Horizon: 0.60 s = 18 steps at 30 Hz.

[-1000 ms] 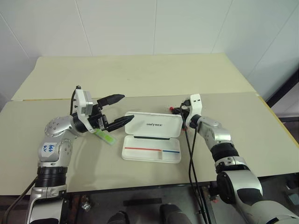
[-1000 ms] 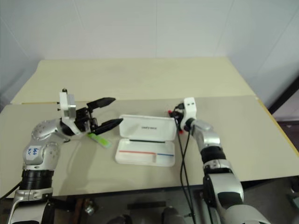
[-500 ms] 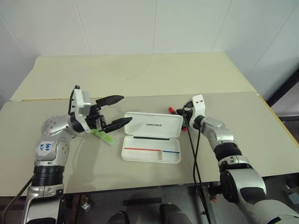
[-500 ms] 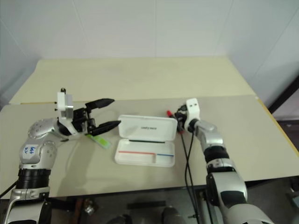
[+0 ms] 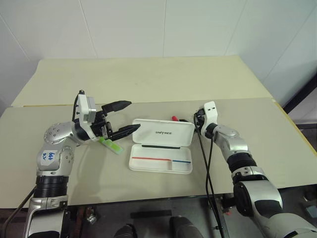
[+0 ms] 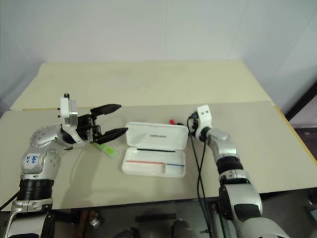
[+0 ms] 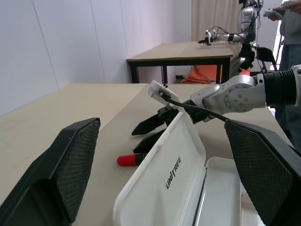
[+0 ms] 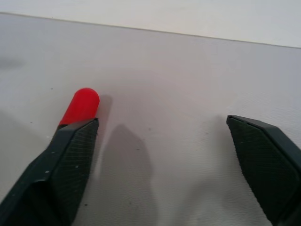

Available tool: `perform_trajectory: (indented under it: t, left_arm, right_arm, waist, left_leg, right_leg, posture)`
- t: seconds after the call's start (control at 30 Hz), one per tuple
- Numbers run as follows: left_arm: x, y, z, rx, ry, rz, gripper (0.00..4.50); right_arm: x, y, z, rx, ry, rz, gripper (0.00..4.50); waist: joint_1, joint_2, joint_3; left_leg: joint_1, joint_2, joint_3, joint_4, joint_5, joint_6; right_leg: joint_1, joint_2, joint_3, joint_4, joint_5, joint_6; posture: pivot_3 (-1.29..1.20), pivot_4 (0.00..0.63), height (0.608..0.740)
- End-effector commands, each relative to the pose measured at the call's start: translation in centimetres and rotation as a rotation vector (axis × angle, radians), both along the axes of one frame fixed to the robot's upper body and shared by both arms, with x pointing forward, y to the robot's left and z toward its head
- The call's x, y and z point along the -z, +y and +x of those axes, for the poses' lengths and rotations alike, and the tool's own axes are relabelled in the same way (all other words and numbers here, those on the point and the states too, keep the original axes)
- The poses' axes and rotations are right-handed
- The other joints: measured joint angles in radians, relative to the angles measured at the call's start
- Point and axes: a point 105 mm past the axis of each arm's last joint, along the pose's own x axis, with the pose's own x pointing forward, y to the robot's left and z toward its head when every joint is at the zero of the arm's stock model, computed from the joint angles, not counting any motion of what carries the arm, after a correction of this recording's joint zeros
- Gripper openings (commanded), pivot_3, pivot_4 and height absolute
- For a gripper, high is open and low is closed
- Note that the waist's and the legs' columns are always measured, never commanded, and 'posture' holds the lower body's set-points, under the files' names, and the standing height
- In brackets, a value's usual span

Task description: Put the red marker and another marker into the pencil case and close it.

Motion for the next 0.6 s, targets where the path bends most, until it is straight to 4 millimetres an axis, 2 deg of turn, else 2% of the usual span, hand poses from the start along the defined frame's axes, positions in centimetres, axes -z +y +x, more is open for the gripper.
perform_trajectory:
  t: [0.03,0.3,0.6]
  left_arm:
    - [-1.1,-0.1,0.0,0.003,-0.047,-0.012,4.5]
    - [-1.0,-0.2,0.0,0.004,-0.05,-0.014,4.5]
    - [-1.1,-0.3,-0.1,0.004,-0.055,-0.016,4.5]
  right_arm:
    - [-2.6,0.0,-0.1,-0.042,-0.08,0.041,4.48]
    - [-2.9,1.1,-1.1,-0.144,-0.067,0.065,4.48]
    - [-1.3,1.5,-1.3,-0.152,-0.01,-0.009,4.48]
  waist:
    - [0.0,0.0,0.0]
    - [0.002,0.0,0.0]
    - [0.002,0.0,0.0]
  left_leg:
    - [0.0,0.0,0.0,0.0,0.0,0.0]
    - [0.0,0.0,0.0,0.0,0.0,0.0]
    - [0.0,0.0,0.0,0.0,0.0,0.0]
  right_leg:
    - [0.0,0.0,0.0,0.0,0.0,0.0]
    - [0.0,0.0,0.0,0.0,0.0,0.0]
    - [0.0,0.0,0.0,0.0,0.0,0.0]
  posture:
    - [0.0,0.15,0.74]
    - [0.0,0.15,0.74]
    - [0.0,0.15,0.74]
